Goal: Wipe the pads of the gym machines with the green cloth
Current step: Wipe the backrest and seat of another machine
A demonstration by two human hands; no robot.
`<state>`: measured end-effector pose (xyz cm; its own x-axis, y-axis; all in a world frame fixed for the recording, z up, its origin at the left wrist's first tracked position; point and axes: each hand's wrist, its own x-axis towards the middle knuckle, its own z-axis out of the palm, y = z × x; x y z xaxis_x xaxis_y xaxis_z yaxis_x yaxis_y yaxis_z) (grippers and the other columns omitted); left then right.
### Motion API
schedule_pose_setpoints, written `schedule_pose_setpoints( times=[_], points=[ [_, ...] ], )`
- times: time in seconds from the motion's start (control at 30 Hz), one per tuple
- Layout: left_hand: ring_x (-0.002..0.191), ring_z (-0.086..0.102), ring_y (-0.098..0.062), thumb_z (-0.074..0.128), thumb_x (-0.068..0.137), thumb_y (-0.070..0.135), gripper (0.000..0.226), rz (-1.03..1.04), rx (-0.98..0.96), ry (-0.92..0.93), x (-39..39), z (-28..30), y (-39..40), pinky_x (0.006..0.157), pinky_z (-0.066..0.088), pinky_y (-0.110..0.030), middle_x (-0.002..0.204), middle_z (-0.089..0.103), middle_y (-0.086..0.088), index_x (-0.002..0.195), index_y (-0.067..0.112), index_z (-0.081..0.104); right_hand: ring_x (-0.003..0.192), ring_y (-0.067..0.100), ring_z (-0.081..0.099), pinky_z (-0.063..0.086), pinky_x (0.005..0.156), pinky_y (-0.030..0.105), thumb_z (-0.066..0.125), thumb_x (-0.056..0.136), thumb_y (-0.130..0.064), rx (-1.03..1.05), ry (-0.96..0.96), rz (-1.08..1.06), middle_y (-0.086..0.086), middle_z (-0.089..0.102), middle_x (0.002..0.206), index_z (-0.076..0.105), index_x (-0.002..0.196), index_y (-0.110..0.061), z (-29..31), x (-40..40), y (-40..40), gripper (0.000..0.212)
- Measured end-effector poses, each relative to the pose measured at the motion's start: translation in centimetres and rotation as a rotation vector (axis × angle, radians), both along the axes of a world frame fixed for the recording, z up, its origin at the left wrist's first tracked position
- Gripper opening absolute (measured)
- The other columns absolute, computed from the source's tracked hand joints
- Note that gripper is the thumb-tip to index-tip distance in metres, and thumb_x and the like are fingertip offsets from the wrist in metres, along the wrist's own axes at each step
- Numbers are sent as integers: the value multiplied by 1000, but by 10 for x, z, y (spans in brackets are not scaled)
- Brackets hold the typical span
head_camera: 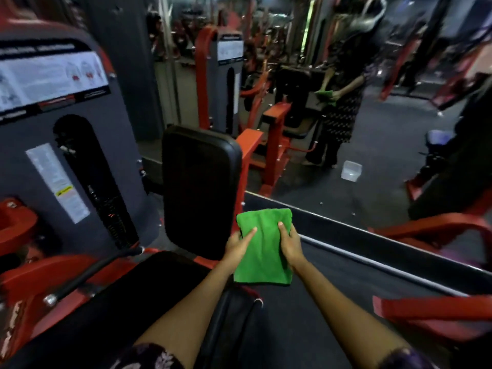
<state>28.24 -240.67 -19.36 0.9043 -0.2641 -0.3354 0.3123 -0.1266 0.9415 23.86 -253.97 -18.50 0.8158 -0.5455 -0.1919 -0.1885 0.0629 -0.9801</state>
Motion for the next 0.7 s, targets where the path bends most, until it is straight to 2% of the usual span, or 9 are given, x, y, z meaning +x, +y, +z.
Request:
schedule_pose_setpoints(
  times=[0.1, 0.17, 0.3, 0.4, 0.57, 0.63, 0.7],
  points=[
    [111, 58, -31, 60, 90, 37, 45, -26, 121, -146, -31, 18, -37, 97, 45, -40, 119, 62, -14, 123, 8, 50, 107, 20, 57, 44, 95, 33, 44, 100, -25, -60, -38, -126, 5, 61, 117, 54, 123, -12, 13, -37, -27, 29],
    [114, 56, -34, 56, 93, 36, 50, -58, 152, -215, -61, 34, -59, 93, 44, -35, 123, 59, -17, 129, 3, 44, 108, 21, 57, 43, 98, 37, 44, 100, -25, -93, -66, -218, 8, 62, 118, 55, 123, -10, 19, -69, -43, 30],
    [111, 55, -39, 46, 97, 39, 47, -168, 229, -315, -116, 54, -94, 83, 42, -38, 119, 58, -23, 124, 0, 40, 110, 22, 56, 42, 96, 33, 45, 100, -24, -129, -72, -371, 8, 61, 118, 54, 124, -7, 27, -130, -69, 31],
    [115, 51, -38, 39, 99, 39, 51, -231, 244, -342, -151, 56, -110, 87, 40, -39, 124, 54, -24, 131, -1, 36, 114, 24, 55, 41, 99, 34, 46, 99, -27, -154, -65, -450, 8, 61, 122, 55, 126, -9, 26, -168, -82, 33],
    [112, 55, -36, 34, 98, 45, 53, -346, 267, -355, -190, 40, -126, 88, 44, -40, 120, 58, -19, 131, 3, 35, 117, 26, 55, 41, 103, 40, 48, 98, -30, -143, -24, -541, 10, 61, 124, 56, 126, -10, 18, -222, -92, 35],
    [115, 53, -37, 33, 98, 46, 57, -406, 307, -379, -202, 41, -134, 90, 43, -41, 126, 56, -17, 136, 4, 31, 117, 27, 55, 41, 102, 38, 49, 98, -28, -142, -33, -600, 11, 61, 125, 55, 127, -10, 15, -239, -97, 35],
    [113, 53, -38, 33, 97, 51, 60, -462, 351, -425, -205, 41, -145, 89, 45, -43, 127, 56, -19, 136, 4, 32, 117, 26, 55, 41, 98, 30, 48, 99, -27, -161, -28, -650, 11, 61, 125, 54, 128, -9, 16, -252, -102, 35]
  ],
)
